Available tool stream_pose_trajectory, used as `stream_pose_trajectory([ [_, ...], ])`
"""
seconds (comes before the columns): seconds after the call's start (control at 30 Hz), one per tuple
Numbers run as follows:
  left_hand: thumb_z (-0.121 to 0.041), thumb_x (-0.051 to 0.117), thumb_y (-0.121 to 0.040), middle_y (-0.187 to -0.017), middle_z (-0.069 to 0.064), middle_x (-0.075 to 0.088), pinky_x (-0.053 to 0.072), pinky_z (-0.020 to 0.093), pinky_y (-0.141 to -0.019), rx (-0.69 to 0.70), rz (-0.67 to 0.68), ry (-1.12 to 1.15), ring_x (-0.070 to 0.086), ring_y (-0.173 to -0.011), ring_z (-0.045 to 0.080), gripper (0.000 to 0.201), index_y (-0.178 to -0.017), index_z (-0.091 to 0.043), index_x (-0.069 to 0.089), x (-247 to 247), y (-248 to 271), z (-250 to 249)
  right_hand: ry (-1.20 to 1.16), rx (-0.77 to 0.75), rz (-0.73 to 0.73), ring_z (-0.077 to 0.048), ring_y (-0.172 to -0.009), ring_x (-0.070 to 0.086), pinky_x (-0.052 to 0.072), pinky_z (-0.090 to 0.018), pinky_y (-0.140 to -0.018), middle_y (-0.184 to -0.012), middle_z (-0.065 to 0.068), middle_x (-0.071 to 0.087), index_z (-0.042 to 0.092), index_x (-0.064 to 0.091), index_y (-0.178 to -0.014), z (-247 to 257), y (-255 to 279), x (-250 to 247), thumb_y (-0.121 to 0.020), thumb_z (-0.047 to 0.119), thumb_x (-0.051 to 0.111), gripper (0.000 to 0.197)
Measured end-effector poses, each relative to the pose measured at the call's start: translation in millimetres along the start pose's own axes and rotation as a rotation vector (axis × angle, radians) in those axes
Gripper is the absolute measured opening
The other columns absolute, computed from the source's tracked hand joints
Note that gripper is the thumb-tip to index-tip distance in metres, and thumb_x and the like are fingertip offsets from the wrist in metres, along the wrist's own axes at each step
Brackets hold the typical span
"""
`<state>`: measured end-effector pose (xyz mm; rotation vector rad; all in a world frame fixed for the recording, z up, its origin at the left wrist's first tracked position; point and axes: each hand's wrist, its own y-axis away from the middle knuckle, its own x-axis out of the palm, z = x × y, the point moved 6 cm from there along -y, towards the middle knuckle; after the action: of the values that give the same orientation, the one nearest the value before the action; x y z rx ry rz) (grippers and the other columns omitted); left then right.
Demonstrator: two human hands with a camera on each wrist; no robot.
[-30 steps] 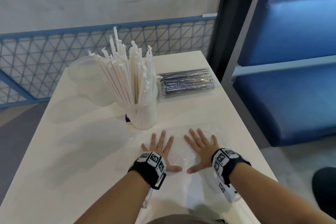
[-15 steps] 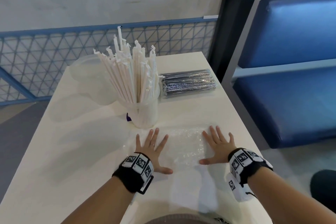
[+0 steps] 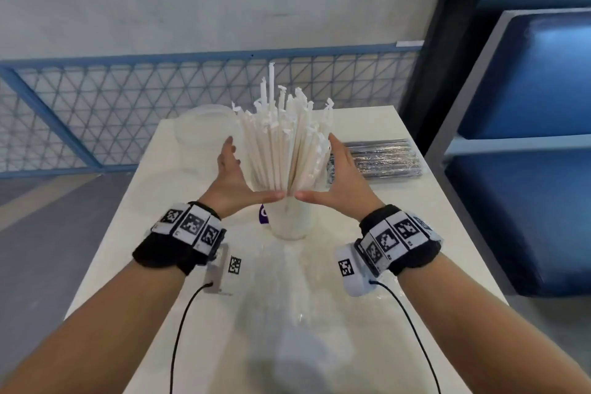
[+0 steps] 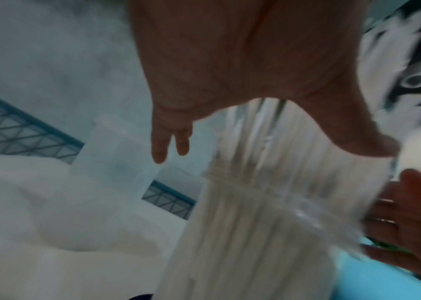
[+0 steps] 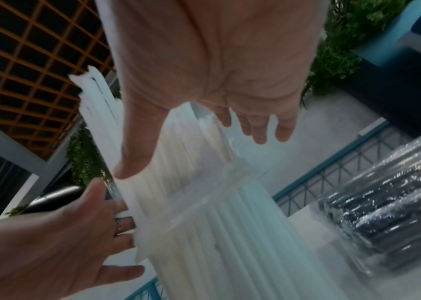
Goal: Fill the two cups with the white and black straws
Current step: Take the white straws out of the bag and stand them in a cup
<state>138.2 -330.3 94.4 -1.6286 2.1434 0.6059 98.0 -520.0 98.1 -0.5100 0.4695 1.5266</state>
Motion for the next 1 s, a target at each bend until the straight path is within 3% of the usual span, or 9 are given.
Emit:
stream_pose_trajectory([
  [0.13, -0.026, 0.087, -0.056, -0.137, -0.007, 0.034, 0.033, 0.016, -0.097, 0.047, 0.271, -0.035, 0.034, -0.124, 0.004, 0.108, -0.142, -0.014, 0.023, 6, -28, 1, -0.179, -0.035, 0.014, -0.016, -0.138, 0.03, 0.03, -0.045, -0.113, -0.151, 0.0, 0.026, 0.024, -0.003, -0.146, 5, -22, 15, -0.049, 0.044, 0.087, 0.134],
  [0.23, -0.015, 0.088, -0.054, -0.108, -0.009, 0.06, 0.047, 0.014, -0.084, 0.056, 0.35, 0.024, 0.055, -0.107, 0.009, 0.068, -0.111, -0.027, 0.054, 12, -41, 1, -0.208, -0.077, -0.005, -0.013, -0.136, 0.034, 0.034, -0.041, -0.112, -0.148, 0.003, 0.031, 0.028, -0.005, -0.146, 6, -27, 21, -0.046, 0.043, 0.088, 0.137],
  [0.3, -0.014, 0.089, -0.051, -0.106, -0.011, 0.062, 0.047, 0.018, -0.085, 0.089, 0.373, 0.008, 0.056, -0.107, 0.008, 0.067, -0.106, -0.033, 0.055, 16, -48, 3, -0.222, -0.1, -0.012, -0.011, -0.135, 0.036, 0.036, -0.04, -0.111, -0.146, 0.005, 0.034, 0.028, -0.003, -0.145, 6, -29, 25, -0.043, 0.046, 0.088, 0.138],
  [0.43, -0.059, 0.084, -0.035, -0.128, -0.002, 0.054, 0.037, 0.04, -0.107, 0.174, 0.365, -0.174, 0.045, -0.125, 0.018, 0.105, -0.129, -0.03, 0.047, 20, -58, 9, -0.191, -0.149, -0.012, -0.009, -0.134, 0.037, 0.037, -0.032, -0.11, -0.146, 0.003, 0.036, 0.025, 0.006, -0.145, 6, -32, 24, -0.047, 0.039, 0.089, 0.13],
  [0.5, -0.06, 0.081, -0.036, -0.128, 0.0, 0.053, 0.039, 0.034, -0.107, 0.185, 0.33, -0.171, 0.045, -0.124, 0.018, 0.109, -0.133, -0.025, 0.044, 19, -60, 8, -0.181, -0.176, -0.018, -0.004, -0.131, 0.037, 0.035, -0.017, -0.106, -0.144, 0.009, 0.036, 0.026, 0.008, -0.144, 10, -35, 20, -0.057, 0.027, 0.088, 0.119],
  [0.6, -0.036, 0.083, -0.049, -0.114, -0.006, 0.057, 0.045, 0.006, -0.084, 0.225, 0.276, -0.03, 0.055, -0.109, 0.008, 0.101, -0.134, -0.006, 0.038, 19, -58, -6, -0.183, -0.211, -0.03, 0.017, -0.117, 0.039, 0.032, 0.001, -0.092, -0.127, 0.036, 0.034, 0.016, 0.017, -0.143, 18, -41, 15, -0.074, 0.022, 0.076, 0.091],
  [0.73, -0.019, 0.083, -0.056, -0.111, -0.012, 0.057, 0.046, 0.006, -0.081, 0.243, 0.158, 0.173, 0.055, -0.103, -0.004, 0.087, -0.13, -0.015, 0.038, 12, -51, -27, -0.261, -0.211, -0.054, 0.008, -0.11, 0.045, 0.035, 0.004, -0.083, -0.123, 0.008, 0.046, 0.023, 0.021, -0.131, 28, -44, 6, -0.081, 0.014, 0.068, 0.069],
  [0.9, -0.035, 0.081, -0.048, -0.116, -0.012, 0.059, 0.05, 0.019, -0.091, 0.332, 0.094, 0.32, 0.057, -0.11, -0.001, 0.094, -0.13, -0.021, 0.038, -10, -43, -62, -0.306, -0.306, -0.155, 0.025, -0.101, 0.046, 0.038, 0.002, -0.082, -0.115, 0.017, 0.046, 0.008, 0.027, -0.135, 55, -44, -17, -0.082, 0.015, 0.067, 0.067],
  [1.0, -0.033, 0.083, -0.046, -0.118, -0.008, 0.06, 0.05, 0.026, -0.094, 0.356, 0.112, 0.321, 0.058, -0.111, 0.003, 0.096, -0.131, -0.019, 0.039, -13, -39, -65, -0.275, -0.337, -0.155, 0.007, -0.118, 0.043, 0.036, -0.004, -0.094, -0.13, 0.002, 0.043, 0.014, 0.024, -0.139, 61, -41, -18, -0.076, 0.024, 0.075, 0.081],
])
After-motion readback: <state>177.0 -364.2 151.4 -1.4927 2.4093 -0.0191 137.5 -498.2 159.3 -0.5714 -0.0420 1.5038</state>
